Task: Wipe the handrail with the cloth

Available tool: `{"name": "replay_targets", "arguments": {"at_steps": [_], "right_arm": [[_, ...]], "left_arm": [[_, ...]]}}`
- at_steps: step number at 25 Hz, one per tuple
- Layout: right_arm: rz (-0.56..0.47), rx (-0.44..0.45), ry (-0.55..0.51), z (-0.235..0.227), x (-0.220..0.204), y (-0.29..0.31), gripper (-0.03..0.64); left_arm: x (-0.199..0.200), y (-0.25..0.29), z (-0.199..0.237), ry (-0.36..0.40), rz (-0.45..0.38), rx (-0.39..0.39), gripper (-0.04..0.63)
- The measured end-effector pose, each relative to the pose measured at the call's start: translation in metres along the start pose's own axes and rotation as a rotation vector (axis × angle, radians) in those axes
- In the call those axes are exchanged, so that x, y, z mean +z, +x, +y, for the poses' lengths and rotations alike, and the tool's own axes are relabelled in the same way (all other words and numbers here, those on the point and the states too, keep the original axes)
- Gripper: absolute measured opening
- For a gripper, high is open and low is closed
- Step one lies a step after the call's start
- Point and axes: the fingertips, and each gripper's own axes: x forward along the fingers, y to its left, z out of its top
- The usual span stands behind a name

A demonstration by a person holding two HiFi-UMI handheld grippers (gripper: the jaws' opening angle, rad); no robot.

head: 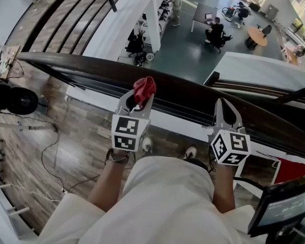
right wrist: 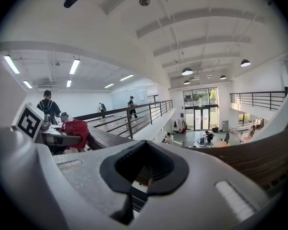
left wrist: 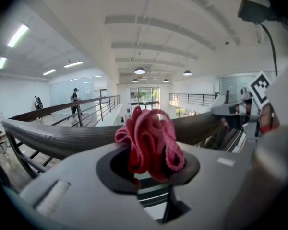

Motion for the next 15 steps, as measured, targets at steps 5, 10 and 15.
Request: {"name": "replay_targets", "arguments": {"at_steps": [5, 10, 15], "right_arm": [[0.013, 0.031, -0.030, 0.002, -0.001, -0.002, 0.003], [0.017, 0.057, 0.000, 0.003, 0.000, -0.005, 0.003], [0.014, 0.058, 0.008, 0.000, -0.001, -0.006, 0.003]], "left_arm": [[0.000, 0.003, -0.023, 0.000, 0.020, -0.020, 0.130], [-0.001, 0.005, -0.035, -0.003, 0.023, -0.039, 0.130], [-0.001, 0.008, -0.055, -0.008, 0.031, -0.079, 0.130]]}}
